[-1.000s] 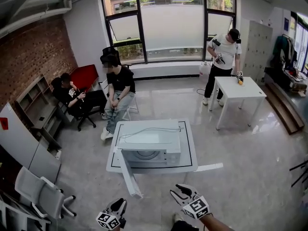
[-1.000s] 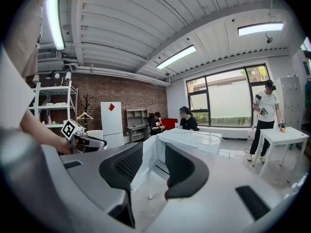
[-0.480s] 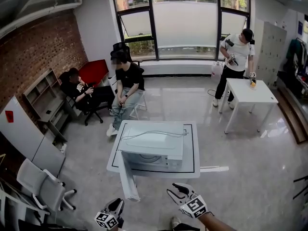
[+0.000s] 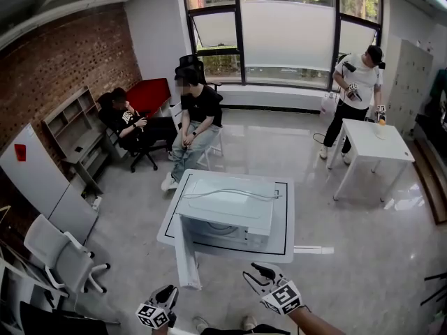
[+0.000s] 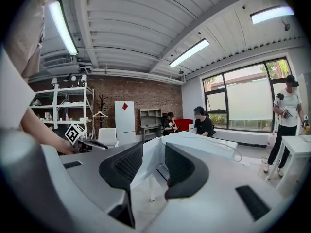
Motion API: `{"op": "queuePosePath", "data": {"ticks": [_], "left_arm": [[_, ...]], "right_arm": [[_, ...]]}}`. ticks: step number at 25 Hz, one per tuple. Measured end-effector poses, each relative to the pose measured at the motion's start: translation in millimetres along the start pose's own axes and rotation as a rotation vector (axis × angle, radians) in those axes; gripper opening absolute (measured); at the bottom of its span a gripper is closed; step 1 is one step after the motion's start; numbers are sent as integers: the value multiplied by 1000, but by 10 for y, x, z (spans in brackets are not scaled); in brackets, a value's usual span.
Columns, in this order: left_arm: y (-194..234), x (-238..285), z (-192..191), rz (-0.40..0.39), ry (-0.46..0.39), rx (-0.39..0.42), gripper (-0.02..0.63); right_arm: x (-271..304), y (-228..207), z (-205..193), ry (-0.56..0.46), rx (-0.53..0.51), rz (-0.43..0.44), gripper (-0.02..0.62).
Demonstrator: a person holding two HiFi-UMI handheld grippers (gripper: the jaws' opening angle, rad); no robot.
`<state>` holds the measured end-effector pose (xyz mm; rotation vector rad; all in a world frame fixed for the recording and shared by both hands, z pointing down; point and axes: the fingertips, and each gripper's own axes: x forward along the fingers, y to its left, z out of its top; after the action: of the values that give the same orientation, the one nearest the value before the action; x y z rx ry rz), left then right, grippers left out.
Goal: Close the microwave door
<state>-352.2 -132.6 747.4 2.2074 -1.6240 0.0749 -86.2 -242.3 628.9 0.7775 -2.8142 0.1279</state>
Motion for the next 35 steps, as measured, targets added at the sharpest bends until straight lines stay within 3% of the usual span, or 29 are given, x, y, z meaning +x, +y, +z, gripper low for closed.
{"op": "queuePosePath", "data": {"ticks": [4,16,35], "left_arm": [[69,78,-122,-9,29,-6,64],[48,235,-383,-72,123,5,86],[-375,752,-325,-169,156,22,86]], "right_arm": [[72,28,20,14,-40,14,149],[214,104,27,18,-16,-13,149],[-115,-189,-29,15,10,-86,147]]}}
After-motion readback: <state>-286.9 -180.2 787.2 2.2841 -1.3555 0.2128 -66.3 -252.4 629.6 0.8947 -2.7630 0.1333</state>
